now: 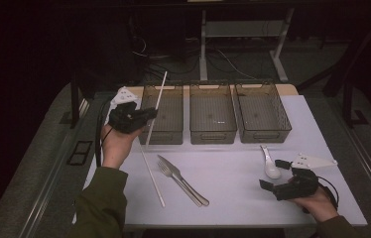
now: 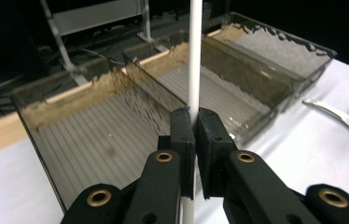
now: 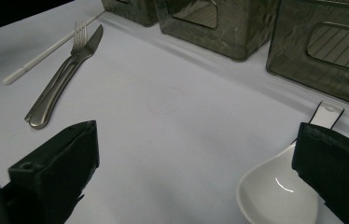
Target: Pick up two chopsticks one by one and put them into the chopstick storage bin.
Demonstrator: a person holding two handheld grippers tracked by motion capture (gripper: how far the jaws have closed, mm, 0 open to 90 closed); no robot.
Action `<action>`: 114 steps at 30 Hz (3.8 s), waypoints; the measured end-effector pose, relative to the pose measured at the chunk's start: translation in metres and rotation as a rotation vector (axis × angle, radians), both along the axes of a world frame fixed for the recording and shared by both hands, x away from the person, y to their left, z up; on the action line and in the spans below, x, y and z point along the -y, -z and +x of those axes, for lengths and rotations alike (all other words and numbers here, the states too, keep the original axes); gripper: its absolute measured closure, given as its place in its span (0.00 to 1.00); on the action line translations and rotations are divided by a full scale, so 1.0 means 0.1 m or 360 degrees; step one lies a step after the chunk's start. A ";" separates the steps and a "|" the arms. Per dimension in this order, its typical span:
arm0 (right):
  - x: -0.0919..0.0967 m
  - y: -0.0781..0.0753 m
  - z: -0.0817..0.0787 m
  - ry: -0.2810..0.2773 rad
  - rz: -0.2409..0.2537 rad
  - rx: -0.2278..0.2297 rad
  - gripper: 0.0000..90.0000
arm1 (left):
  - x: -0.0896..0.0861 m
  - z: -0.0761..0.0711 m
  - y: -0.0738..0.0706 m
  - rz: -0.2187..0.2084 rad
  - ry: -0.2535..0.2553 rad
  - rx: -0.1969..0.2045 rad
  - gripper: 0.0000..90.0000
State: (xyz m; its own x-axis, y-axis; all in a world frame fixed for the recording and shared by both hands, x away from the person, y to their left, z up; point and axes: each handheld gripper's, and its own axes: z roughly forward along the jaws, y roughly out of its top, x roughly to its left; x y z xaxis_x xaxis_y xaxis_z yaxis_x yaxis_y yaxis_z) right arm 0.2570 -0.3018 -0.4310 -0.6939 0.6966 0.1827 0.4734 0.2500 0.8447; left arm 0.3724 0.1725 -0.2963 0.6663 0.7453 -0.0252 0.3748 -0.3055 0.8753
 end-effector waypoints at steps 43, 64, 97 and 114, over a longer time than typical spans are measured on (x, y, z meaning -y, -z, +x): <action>0.02 -0.02 -0.01 0.0006 0.0033 -0.0004 0.01 | -0.02 1.00 0.76 0.0230 -0.0208 -0.0319 0.94; 0.01 -0.04 -0.03 -0.0009 0.0033 -0.0007 0.01 | 0.09 0.98 0.77 0.0242 -0.0230 -0.0297 0.71; -0.01 -0.02 -0.03 -0.0002 -0.0008 0.0001 0.01 | -0.32 -0.29 1.10 0.0251 -0.0476 -0.0321 0.56; -0.01 -0.02 -0.03 0.0007 0.0001 0.0001 0.01 | -0.28 -0.07 1.40 0.0279 -0.0552 -0.0466 0.74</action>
State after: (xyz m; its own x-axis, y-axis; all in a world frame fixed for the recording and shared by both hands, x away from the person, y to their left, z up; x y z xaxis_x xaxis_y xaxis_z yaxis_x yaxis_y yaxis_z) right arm 0.2541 -0.3006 -0.4287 -0.6911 0.6992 0.1830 0.4740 0.2474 0.8450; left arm 0.3650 0.2009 -0.4362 0.3617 0.9319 -0.0285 0.7034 -0.2527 0.6644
